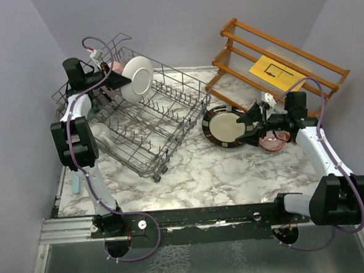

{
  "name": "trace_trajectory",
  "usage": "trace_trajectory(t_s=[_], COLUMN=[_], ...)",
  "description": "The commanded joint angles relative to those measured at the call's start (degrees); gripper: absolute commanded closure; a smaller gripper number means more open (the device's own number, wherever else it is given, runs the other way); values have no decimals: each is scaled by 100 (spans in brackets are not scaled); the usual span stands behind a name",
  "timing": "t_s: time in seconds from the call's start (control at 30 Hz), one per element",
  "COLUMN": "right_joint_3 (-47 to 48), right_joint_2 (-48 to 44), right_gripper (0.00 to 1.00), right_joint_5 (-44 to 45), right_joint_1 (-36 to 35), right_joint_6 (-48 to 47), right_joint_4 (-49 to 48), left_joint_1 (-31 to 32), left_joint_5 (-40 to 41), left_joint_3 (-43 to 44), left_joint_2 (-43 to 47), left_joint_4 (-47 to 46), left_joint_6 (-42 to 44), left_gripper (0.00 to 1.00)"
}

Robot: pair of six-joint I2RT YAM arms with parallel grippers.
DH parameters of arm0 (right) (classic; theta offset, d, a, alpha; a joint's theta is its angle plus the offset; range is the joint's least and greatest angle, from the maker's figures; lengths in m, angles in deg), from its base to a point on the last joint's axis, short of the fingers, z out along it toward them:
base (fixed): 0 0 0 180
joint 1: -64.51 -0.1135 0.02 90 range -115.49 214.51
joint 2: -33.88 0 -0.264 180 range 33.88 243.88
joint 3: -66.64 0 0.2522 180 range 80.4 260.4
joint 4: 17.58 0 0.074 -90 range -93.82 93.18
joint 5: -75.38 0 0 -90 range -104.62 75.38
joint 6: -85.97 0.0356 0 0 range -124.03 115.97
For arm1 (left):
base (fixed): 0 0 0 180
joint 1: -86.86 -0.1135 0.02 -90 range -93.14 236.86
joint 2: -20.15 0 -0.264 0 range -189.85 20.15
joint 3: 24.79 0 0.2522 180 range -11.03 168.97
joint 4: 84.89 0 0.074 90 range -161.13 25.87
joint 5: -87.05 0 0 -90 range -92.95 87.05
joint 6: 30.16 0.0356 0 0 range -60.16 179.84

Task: Load the mixed dishes into the dish rack
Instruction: Insert the plate into the dish rack.

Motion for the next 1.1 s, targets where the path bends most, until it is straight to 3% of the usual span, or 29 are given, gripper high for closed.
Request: trace_trajectory(t_s=[0.0, 0.3, 0.53, 0.67, 0.83, 1.07], right_joint_3=[-53, -42, -41, -40, -43, -44], right_joint_2=[-37, -47, -50, -48, -66, -117], right_gripper=[17, 17, 17, 17, 17, 17], right_joint_5=[-135, -127, -127, -139, -139, -194], right_joint_1=[38, 38, 38, 38, 38, 38], right_joint_6=[-72, -78, -89, -89, -89, -128], right_joint_4=[-84, -75, -67, -69, -58, -15], left_joint_1=[121, 340, 463, 480, 480, 463], left_joint_5=[341, 866, 1221, 1400, 1903, 2704], left_joint_3=[570, 1066, 1146, 1152, 950, -239], left_joint_2=[-74, -268, -190, -19, 432, 1694], left_joint_4=[1880, 3299, 3538, 3455, 3095, 1937], left_joint_6=[1771, 2907, 3101, 3002, 2667, 1987], left_gripper=[100, 96, 75, 62, 57, 49])
